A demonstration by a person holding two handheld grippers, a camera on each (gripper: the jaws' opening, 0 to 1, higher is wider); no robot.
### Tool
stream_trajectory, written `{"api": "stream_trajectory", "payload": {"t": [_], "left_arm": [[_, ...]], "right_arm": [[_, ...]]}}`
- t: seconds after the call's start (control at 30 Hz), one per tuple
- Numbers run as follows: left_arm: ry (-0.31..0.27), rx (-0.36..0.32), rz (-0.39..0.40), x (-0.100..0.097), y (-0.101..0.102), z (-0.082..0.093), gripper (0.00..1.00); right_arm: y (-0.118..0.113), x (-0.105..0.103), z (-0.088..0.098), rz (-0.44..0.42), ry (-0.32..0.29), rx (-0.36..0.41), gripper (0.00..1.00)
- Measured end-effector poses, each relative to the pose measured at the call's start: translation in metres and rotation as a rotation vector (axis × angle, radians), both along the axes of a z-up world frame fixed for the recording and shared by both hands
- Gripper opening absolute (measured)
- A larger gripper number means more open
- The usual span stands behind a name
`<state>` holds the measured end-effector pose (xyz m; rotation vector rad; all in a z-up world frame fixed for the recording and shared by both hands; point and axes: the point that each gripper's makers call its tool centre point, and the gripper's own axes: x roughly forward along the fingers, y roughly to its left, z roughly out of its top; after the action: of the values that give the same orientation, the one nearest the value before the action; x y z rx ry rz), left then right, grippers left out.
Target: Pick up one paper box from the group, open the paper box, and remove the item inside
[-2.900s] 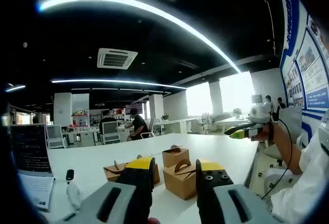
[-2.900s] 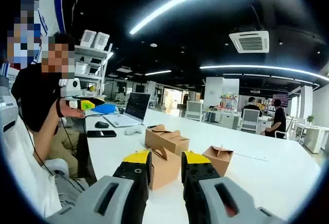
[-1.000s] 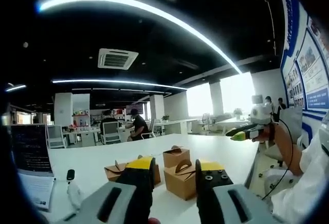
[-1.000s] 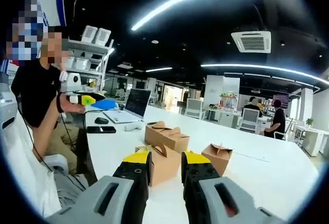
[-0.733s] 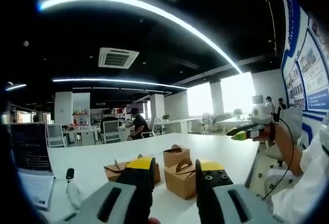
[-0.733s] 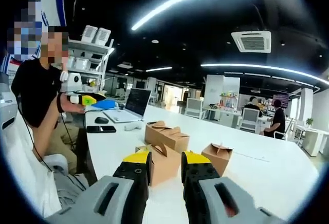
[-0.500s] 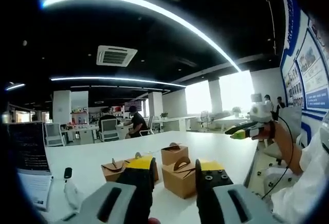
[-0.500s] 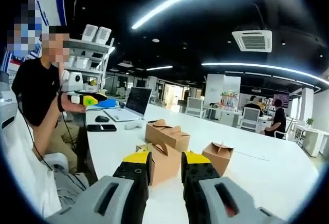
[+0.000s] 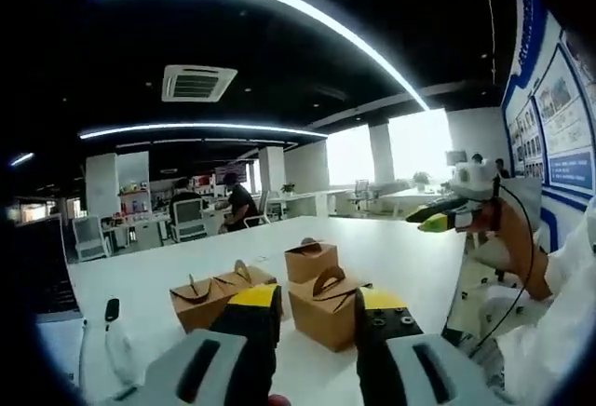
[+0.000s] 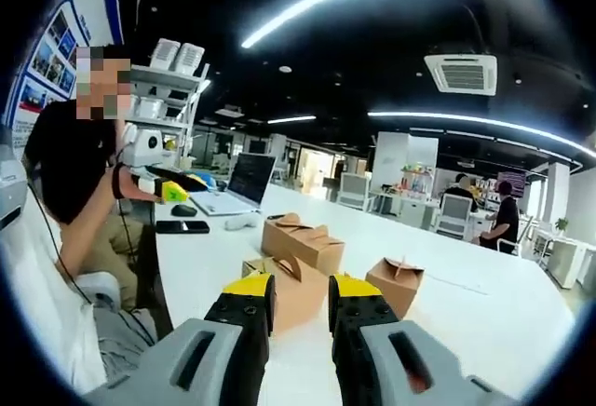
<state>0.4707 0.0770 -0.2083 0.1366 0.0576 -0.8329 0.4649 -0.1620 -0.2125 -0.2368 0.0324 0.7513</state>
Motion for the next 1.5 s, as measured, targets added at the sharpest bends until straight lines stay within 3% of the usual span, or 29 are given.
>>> {"api": "stream_trajectory", "payload": {"t": [0.07, 0.5, 1.2, 1.5], "left_arm": [[0.016, 0.066, -0.022, 0.011, -0.01, -0.009, 0.34], [0.104, 0.189, -0.119, 0.038, -0.045, -0.042, 0.35], [0.22, 0.187, -0.166, 0.057, -0.07, -0.084, 0.36], [0.21, 0.17, -0.151, 0.061, -0.071, -0.085, 0.35]], "right_arm": [[0.002, 0.002, -0.001, 0.0, 0.003, -0.019, 0.24], [0.023, 0.021, -0.013, 0.029, 0.017, -0.189, 0.24], [0.07, 0.043, -0.042, 0.126, 0.071, -0.371, 0.25], [0.087, 0.049, -0.05, 0.149, 0.074, -0.433, 0.25]]}}
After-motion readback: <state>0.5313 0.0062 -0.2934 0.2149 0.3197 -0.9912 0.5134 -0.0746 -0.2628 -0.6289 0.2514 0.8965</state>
